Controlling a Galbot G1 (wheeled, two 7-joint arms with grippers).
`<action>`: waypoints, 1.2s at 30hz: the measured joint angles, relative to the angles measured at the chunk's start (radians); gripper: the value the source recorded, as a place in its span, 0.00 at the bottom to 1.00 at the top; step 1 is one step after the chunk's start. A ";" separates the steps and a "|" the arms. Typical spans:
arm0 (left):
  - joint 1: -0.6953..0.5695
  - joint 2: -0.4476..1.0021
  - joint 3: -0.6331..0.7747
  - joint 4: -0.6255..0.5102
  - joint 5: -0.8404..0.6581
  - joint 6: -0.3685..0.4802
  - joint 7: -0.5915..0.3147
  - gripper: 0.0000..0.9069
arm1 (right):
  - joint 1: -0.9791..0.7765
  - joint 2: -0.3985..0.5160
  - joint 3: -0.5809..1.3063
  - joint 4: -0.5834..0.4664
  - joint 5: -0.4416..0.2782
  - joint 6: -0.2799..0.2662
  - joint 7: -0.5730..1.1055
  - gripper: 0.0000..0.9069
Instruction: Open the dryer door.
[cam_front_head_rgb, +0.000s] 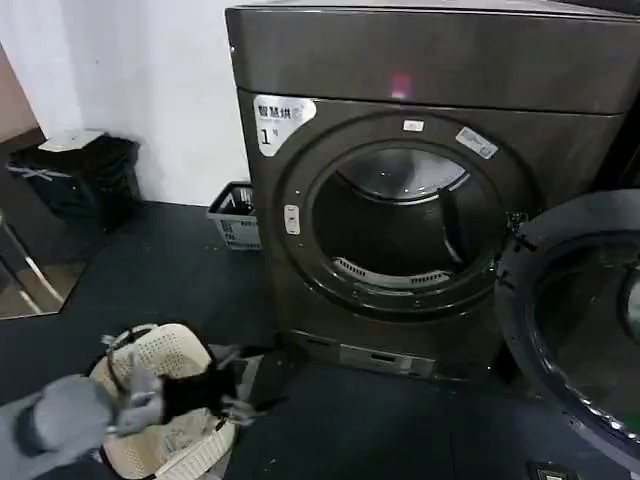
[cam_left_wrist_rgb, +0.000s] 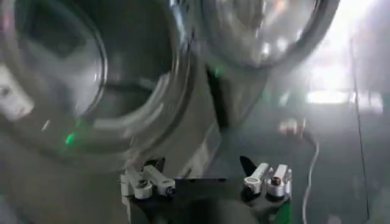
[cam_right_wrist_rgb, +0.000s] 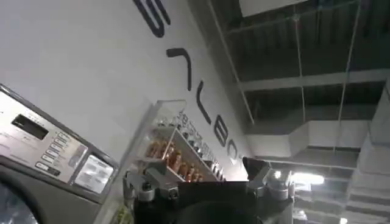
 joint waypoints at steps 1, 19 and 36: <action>0.009 0.023 -0.011 0.000 0.006 0.011 0.003 1.00 | 0.002 -0.002 -0.002 -0.002 0.000 0.000 -0.003 1.00; 0.319 0.303 -0.335 0.101 0.190 0.245 0.102 1.00 | -0.015 -0.039 0.011 -0.047 -0.011 0.004 -0.018 1.00; 0.373 0.324 -0.393 0.202 0.268 0.302 0.173 1.00 | -0.024 -0.038 0.025 -0.058 -0.007 0.007 -0.019 1.00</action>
